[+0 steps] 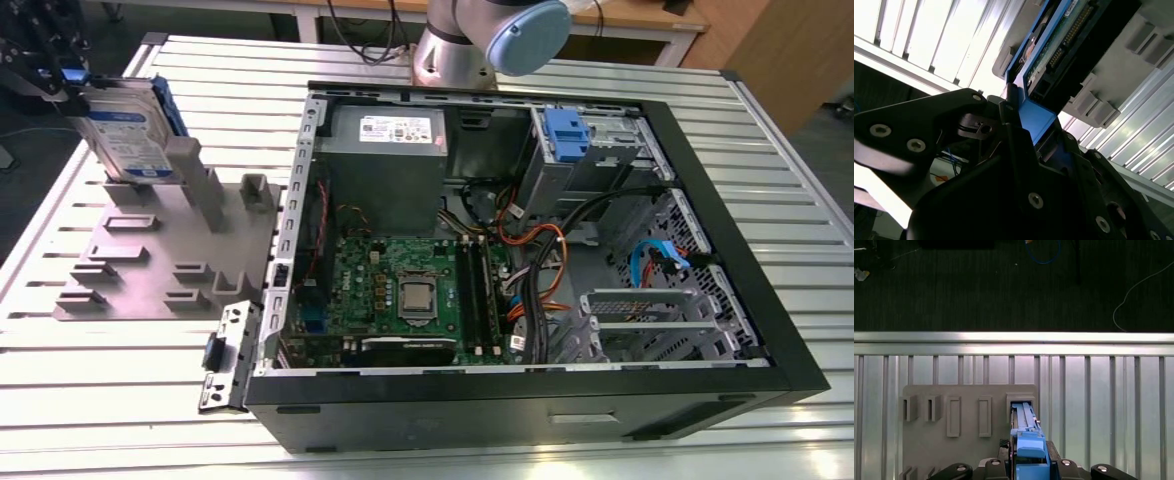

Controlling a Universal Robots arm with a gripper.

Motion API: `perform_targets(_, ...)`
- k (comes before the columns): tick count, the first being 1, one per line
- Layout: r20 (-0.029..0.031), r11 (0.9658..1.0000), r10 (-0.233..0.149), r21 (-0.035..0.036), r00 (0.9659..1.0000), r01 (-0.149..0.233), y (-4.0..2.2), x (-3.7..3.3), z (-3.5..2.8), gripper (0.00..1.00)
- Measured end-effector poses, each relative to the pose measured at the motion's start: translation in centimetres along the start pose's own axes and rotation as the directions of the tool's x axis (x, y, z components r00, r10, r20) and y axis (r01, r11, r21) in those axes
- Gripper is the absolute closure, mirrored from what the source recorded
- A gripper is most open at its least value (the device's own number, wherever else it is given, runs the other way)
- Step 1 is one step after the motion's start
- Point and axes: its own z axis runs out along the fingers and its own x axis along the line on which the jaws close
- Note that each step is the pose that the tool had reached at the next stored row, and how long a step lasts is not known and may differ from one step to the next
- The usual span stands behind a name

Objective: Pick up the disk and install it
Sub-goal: 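Pick up the disk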

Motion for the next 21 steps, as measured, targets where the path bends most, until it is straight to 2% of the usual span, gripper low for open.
perform_targets(21, 0.0000, 1.0000, 0.000, 0.0000, 1.0000, 0.000, 0.00, -0.01, -0.88, 0.63)
